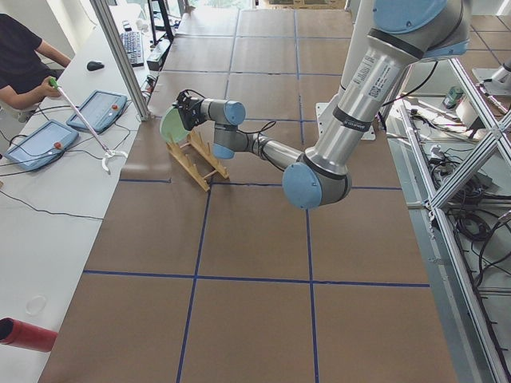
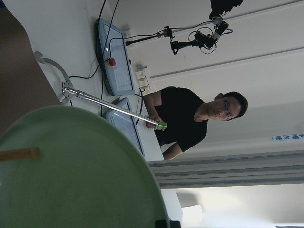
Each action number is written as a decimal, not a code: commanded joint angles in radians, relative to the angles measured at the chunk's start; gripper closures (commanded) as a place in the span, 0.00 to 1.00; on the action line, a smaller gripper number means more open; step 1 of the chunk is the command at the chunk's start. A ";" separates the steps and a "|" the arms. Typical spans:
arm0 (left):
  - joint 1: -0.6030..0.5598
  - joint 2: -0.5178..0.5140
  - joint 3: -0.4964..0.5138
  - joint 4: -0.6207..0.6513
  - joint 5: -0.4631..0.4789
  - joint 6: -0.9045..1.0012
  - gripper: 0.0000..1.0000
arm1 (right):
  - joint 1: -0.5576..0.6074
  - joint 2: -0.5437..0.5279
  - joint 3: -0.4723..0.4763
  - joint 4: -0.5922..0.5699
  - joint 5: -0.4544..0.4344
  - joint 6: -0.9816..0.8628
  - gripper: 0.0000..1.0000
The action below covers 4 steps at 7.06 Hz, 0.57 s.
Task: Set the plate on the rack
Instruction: 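Lower the plate into the rack slots and open the left gripper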
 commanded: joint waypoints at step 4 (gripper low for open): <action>-0.014 0.000 -0.030 0.008 -0.066 0.134 0.00 | 0.000 0.000 0.000 0.000 0.000 0.000 0.00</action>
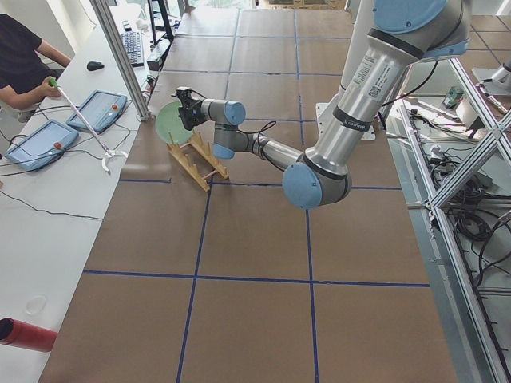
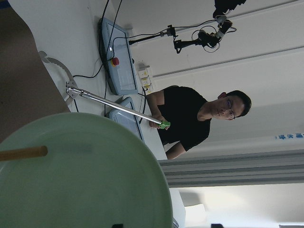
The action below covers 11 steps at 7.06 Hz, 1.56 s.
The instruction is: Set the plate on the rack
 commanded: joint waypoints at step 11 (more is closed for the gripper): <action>-0.370 0.359 -0.413 0.719 -0.611 1.331 0.00 | 0.000 0.000 0.000 0.000 0.000 0.000 0.00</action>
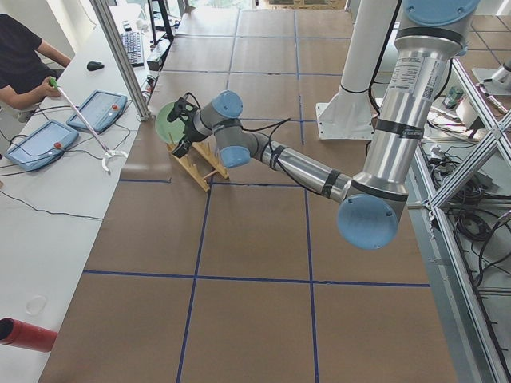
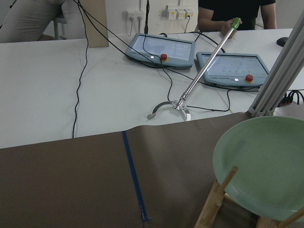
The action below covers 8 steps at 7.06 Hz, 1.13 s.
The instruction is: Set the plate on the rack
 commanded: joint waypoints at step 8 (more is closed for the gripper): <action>-0.375 0.106 0.217 0.578 -0.429 0.792 0.00 | 0.000 0.000 0.000 0.000 0.000 0.000 0.00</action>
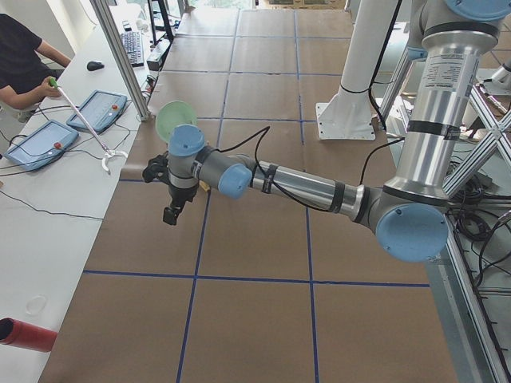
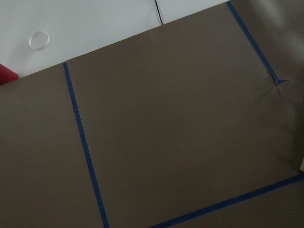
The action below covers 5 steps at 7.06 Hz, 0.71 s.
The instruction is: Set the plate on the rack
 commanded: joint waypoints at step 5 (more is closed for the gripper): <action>-0.098 0.082 -0.035 0.289 -0.049 0.047 0.00 | 0.000 0.000 0.000 0.000 0.000 0.000 0.00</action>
